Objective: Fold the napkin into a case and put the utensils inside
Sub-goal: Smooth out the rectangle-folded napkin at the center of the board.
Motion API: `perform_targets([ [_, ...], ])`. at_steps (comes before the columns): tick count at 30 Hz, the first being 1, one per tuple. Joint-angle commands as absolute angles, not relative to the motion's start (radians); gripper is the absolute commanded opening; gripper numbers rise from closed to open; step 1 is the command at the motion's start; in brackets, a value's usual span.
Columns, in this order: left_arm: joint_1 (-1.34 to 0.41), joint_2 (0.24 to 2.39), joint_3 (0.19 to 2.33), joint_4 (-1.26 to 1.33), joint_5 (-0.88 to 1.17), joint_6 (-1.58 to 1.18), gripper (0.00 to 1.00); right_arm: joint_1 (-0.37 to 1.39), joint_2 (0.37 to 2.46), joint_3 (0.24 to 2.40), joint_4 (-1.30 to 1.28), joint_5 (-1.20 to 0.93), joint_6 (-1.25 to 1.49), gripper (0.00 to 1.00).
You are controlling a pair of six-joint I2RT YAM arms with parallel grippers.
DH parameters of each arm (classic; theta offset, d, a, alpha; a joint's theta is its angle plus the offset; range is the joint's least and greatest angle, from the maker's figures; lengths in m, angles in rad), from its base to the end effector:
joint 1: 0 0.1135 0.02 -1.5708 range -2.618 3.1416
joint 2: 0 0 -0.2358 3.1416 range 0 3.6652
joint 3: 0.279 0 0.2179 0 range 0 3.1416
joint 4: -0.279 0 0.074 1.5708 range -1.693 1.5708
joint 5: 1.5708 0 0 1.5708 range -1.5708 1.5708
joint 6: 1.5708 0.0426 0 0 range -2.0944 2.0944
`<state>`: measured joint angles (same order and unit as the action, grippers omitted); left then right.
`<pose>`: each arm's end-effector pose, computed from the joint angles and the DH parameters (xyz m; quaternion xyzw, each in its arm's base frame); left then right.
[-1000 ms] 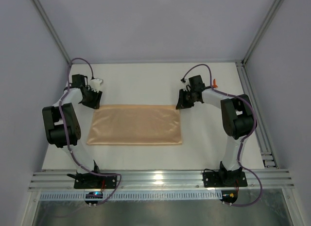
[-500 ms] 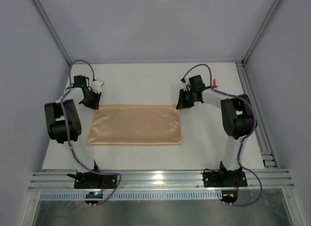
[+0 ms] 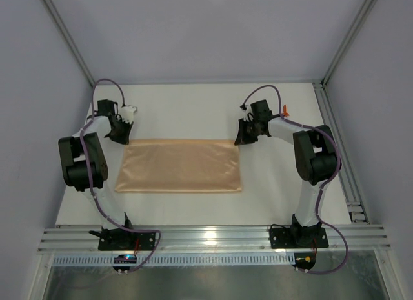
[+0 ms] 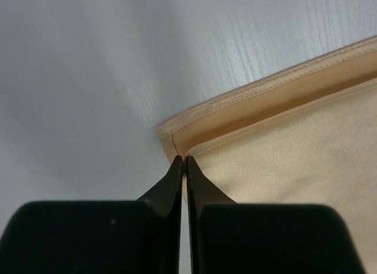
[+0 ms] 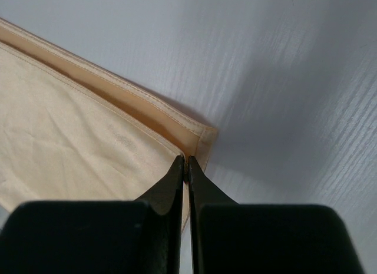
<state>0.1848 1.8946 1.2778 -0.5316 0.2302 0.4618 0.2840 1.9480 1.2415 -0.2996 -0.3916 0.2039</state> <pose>0.3438 0.0544 0.1595 0.1579 0.9587 -0.0403 0.2331 0.3466 0.1181 0.1466 -0.0919 0.9391 0.2473 0.2201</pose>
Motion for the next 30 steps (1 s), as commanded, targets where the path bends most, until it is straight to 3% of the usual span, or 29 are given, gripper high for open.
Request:
perform_targets([
  [1, 0.190, 1.822, 1.273, -0.494, 0.215, 0.433, 0.00, 0.290, 1.894, 1.285, -0.324, -0.374, 0.181, 0.03],
  [19, 0.199, 1.884, 1.285, -0.440, 0.155, 0.388, 0.00, 0.278, 2.000, 1.390, -0.339, -0.414, 0.229, 0.03],
  [30, 0.183, 1.901, 1.290, -0.460, 0.163, 0.417, 0.00, 0.270, 1.964, 1.344, -0.383, -0.359, 0.210, 0.03],
])
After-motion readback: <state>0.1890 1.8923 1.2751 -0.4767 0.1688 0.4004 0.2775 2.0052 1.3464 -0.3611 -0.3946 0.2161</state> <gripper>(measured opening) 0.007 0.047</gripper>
